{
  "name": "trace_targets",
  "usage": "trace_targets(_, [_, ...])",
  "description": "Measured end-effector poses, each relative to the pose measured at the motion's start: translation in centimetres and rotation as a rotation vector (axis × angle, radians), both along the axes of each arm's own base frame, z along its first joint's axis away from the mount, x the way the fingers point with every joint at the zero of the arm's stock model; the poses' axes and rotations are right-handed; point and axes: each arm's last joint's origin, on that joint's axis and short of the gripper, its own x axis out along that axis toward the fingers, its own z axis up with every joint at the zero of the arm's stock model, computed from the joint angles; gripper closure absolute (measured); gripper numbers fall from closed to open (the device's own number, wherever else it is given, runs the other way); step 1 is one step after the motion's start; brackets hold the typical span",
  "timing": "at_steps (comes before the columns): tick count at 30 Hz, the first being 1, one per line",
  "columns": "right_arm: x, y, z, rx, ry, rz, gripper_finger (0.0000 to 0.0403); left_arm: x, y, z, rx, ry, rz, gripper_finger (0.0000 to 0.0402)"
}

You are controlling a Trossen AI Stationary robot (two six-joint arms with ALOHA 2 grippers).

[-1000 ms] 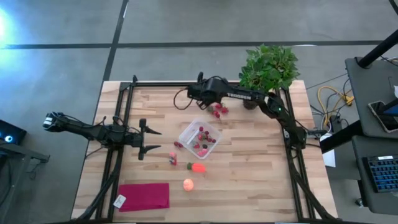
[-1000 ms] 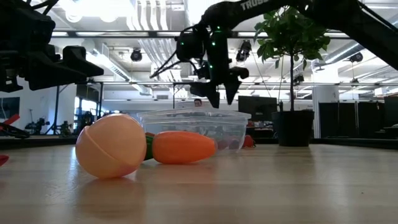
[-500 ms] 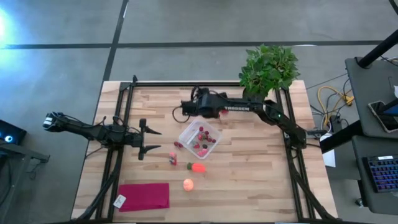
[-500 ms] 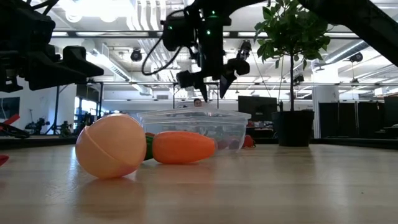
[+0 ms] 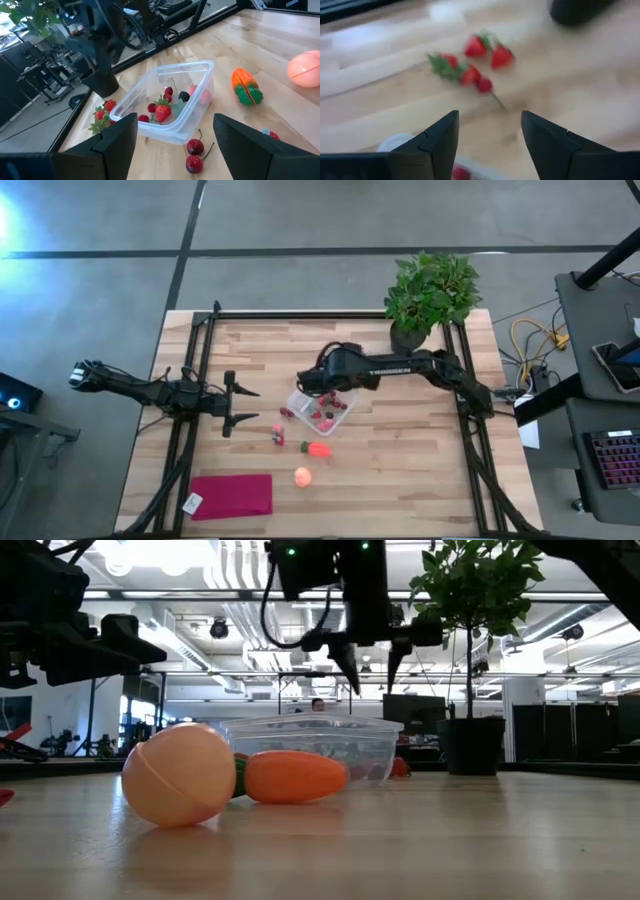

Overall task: Pick and placing Produce into tupperware
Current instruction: Put the red strawberry into the transparent container

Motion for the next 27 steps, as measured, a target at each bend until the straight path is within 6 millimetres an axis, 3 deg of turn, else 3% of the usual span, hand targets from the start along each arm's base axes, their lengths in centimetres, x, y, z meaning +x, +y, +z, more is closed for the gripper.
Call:
trace_targets(8, [-3.2, -1.6, 0.5, 0.017, -0.121, -0.326, 0.0198, 0.0, 0.0, 0.0, 0.0, 0.0, 0.0, 0.0155])
trace_targets(13, [-4.4, -3.4, -2.3, 0.019, -0.099, -0.398, 0.0198, 0.0, 0.0, 0.0, 0.0, -0.001, 0.0, 0.0155])
trace_targets(19, [-4.4, -5.9, -5.7, 0.122, -0.262, -0.475, 0.0198, 0.0, 0.0, 0.0, 0.0, -0.001, 0.0, 0.0155])
trace_targets(27, [-5.2, -8.5, -6.3, 0.123, -0.246, -0.504, 0.0197, 0.0, 0.0, 0.0, 0.0, -0.001, 0.0, 0.0155])
